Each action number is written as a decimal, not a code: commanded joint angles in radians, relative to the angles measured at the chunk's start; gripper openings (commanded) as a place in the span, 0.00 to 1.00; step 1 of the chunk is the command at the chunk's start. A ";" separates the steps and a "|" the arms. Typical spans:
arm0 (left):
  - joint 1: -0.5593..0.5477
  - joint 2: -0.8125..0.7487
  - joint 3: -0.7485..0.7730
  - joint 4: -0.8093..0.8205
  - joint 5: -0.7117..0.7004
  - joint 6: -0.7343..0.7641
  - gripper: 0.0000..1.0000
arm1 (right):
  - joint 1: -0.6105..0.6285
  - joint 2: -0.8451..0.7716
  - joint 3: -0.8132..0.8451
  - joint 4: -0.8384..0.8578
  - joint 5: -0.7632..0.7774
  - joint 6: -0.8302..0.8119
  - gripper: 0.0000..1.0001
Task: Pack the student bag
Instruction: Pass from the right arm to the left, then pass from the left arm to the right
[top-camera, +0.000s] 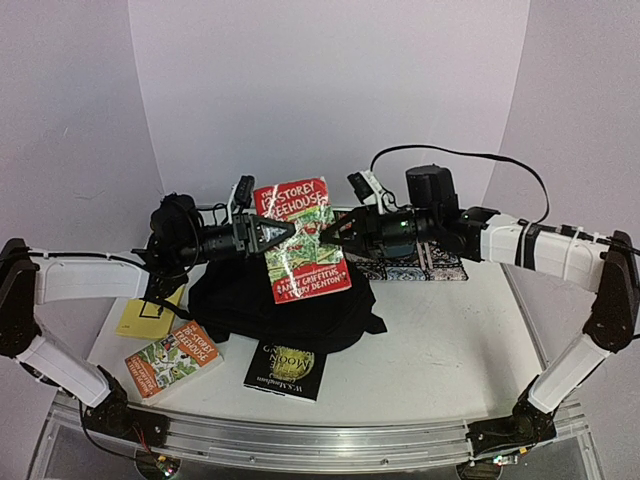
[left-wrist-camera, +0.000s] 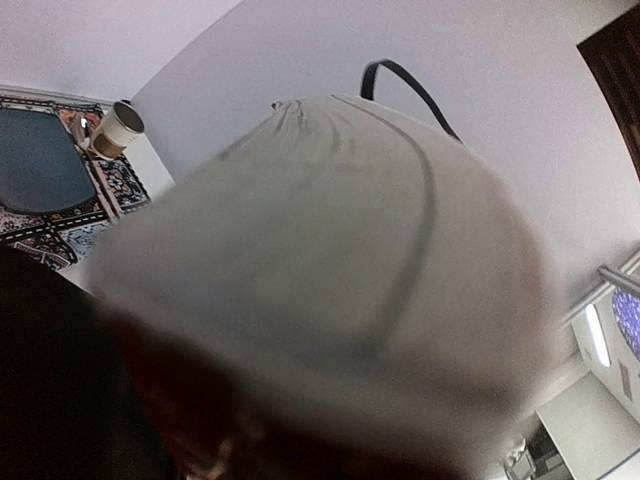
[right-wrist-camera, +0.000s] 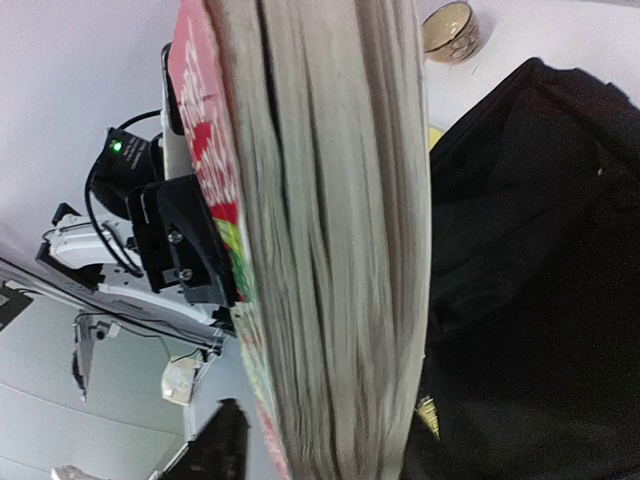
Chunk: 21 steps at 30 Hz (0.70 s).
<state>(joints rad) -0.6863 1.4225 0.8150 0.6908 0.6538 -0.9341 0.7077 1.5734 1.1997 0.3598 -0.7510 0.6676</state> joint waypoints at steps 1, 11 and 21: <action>0.005 -0.088 -0.041 0.110 -0.183 -0.064 0.00 | -0.001 -0.019 -0.057 0.101 0.094 0.050 0.72; -0.027 -0.067 -0.083 0.252 -0.392 -0.156 0.00 | 0.059 -0.057 -0.267 0.452 0.258 0.236 0.98; -0.082 0.039 -0.044 0.382 -0.469 -0.192 0.00 | 0.086 -0.020 -0.323 0.733 0.265 0.367 0.98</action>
<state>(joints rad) -0.7411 1.4382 0.7228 0.9044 0.2321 -1.1038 0.7863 1.5631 0.8776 0.8880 -0.4907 0.9712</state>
